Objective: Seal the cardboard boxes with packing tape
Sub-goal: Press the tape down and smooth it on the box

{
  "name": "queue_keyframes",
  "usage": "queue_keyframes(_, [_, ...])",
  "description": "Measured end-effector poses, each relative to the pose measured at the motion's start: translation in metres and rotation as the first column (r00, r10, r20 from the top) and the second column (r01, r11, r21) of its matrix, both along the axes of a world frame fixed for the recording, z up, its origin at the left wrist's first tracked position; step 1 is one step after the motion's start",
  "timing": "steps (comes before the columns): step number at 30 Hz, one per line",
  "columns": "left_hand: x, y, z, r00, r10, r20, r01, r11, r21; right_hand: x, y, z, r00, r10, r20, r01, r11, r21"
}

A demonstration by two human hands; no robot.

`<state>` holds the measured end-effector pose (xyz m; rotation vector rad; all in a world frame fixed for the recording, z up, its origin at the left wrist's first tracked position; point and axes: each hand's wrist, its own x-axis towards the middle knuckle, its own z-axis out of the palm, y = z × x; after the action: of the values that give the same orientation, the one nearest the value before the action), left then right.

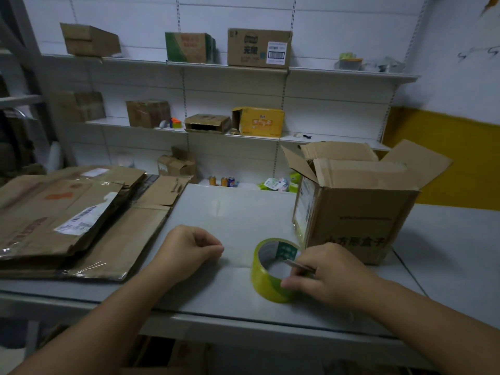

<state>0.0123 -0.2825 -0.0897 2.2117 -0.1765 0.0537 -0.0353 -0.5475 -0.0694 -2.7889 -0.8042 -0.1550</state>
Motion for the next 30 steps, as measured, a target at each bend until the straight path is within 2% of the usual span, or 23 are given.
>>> queue_keyframes(5, [-0.003, 0.023, 0.000, 0.998, 0.031, 0.046, -0.033, 0.999, 0.039, -0.004, 0.013, -0.003, 0.994, -0.088, 0.058, 0.086, 0.995, 0.040])
queue_keyframes(8, [-0.001, 0.035, -0.001, 0.998, 0.022, 0.061, -0.031, 0.988, 0.150, -0.003, 0.028, -0.001, 0.993, -0.077, 0.088, 0.074, 0.997, 0.031])
queue_keyframes(13, [-0.001, 0.037, -0.001, 1.000, -0.017, 0.022, 0.011, 0.968, 0.251, -0.001, 0.031, -0.006, 0.997, -0.040, 0.064, 0.033, 0.994, 0.106])
queue_keyframes(17, [-0.002, 0.027, -0.001, 0.999, -0.024, 0.022, 0.012, 0.900, 0.435, 0.002, 0.027, -0.013, 0.995, -0.015, 0.096, 0.006, 0.995, 0.100])
queue_keyframes(19, [-0.001, 0.027, -0.002, 0.999, -0.038, 0.017, 0.025, 0.878, 0.479, 0.002, 0.025, -0.015, 0.986, 0.029, 0.162, -0.068, 0.968, 0.240])
queue_keyframes(21, [0.000, 0.032, 0.002, 0.999, -0.004, -0.051, 0.024, 0.922, 0.386, 0.002, 0.015, -0.015, 0.951, 0.046, 0.307, -0.172, 0.901, 0.398])
queue_keyframes(23, [-0.003, 0.035, 0.013, 0.995, 0.004, -0.102, 0.026, 0.958, 0.286, -0.002, -0.001, -0.008, 0.944, -0.007, 0.330, -0.184, 0.818, 0.545])
queue_keyframes(25, [-0.009, 0.026, 0.030, 1.000, 0.012, -0.028, -0.005, 0.971, 0.239, -0.008, -0.022, 0.010, 0.943, -0.115, 0.314, -0.130, 0.739, 0.661])
queue_keyframes(28, [-0.023, -0.010, 0.066, 0.958, -0.022, 0.287, -0.014, 0.993, 0.121, -0.012, -0.056, 0.036, 0.937, -0.256, 0.237, -0.052, 0.571, 0.820])
queue_keyframes(29, [-0.028, -0.026, 0.080, 0.915, -0.050, 0.400, 0.018, 0.996, 0.085, -0.013, -0.069, 0.040, 0.936, -0.268, 0.227, -0.048, 0.541, 0.840])
queue_keyframes(30, [-0.033, -0.040, 0.094, 0.866, -0.075, 0.495, 0.062, 0.997, 0.042, -0.014, -0.083, 0.042, 0.922, -0.284, 0.262, -0.050, 0.585, 0.810])
